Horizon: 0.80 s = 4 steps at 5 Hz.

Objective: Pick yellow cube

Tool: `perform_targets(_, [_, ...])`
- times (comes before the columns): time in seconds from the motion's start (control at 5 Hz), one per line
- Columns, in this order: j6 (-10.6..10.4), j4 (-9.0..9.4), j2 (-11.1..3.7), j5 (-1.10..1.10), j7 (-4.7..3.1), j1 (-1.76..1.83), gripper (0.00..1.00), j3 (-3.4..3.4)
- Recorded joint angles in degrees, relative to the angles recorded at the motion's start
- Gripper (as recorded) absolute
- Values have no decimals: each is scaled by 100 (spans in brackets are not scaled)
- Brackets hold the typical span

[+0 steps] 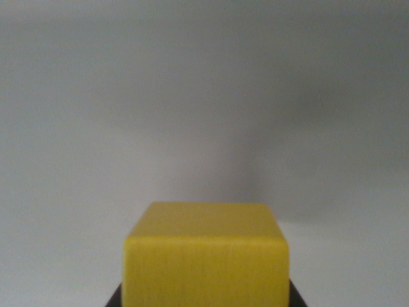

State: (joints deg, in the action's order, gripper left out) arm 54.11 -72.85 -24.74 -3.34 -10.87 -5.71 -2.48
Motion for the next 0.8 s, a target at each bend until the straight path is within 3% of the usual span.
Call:
perform_targets(0.2, [0,0,0,0,0,0,100,0])
perform_targets(0.4, [235,-141,94,9,11,1,100,-4])
perform_targets(0.6, [235,-141,94,9,11,1,100,-4])
perform_targets(0.8, [484,-290,194,19,22,3,100,-8])
